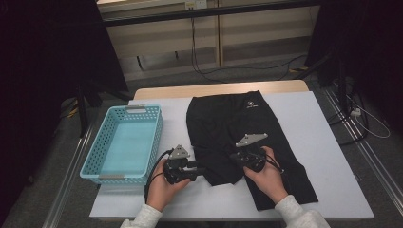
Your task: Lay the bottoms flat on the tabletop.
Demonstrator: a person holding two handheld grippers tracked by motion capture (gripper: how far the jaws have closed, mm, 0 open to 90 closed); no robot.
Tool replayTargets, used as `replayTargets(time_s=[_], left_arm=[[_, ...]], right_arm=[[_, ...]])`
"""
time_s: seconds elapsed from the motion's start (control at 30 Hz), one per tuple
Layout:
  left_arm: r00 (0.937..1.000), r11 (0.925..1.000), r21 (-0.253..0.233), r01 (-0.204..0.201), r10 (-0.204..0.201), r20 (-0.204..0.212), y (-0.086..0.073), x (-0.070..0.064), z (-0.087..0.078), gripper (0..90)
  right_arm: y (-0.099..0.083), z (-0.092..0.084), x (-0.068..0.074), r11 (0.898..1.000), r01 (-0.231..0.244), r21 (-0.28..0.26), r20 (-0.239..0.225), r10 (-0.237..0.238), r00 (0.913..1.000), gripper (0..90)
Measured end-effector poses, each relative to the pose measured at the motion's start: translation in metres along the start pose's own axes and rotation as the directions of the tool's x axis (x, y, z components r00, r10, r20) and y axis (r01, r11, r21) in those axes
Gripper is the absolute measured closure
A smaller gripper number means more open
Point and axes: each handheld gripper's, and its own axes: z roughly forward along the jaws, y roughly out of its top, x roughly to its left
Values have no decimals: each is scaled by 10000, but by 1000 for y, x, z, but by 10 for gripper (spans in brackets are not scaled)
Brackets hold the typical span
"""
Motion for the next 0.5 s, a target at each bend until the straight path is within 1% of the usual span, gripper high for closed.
replayTargets(time_s=[0.07,0.1,0.17,0.23,0.27,0.33,0.37,0.43,0.5], left_arm=[[9997,9997,116,222,-223,80,-1,1,2,566],[9998,9994,271,215,-215,-3,-2,1,3,555],[9996,9994,196,271,-271,-14,-2,0,4,554],[9994,9992,179,357,-358,27,-2,0,5,551],[9994,9993,169,330,-331,38,-2,0,6,554],[9996,9995,99,286,-287,17,-2,-2,8,567],[9996,9995,122,296,-296,-6,-1,-3,8,573],[9993,9992,107,379,-379,2,0,-4,9,576],[9992,9991,132,404,-404,-5,0,-4,9,580]], right_arm=[[0,0,0,10000,30,-21,-22,-30,10000,881],[0,0,0,10000,15,-22,-26,-15,10000,879],[0,-1,1,10000,40,-86,-80,-41,10000,879],[1,-2,3,9998,167,-81,-13,-167,9999,879],[1,-2,3,9998,197,-62,28,-197,9998,882],[1,-3,3,9999,160,-18,70,-160,9998,890],[1,-4,1,9999,109,-48,165,-108,9998,892],[1,-7,-1,9998,-46,-217,274,52,9996,894],[2,-12,-2,9987,-87,-494,400,107,9991,895]])
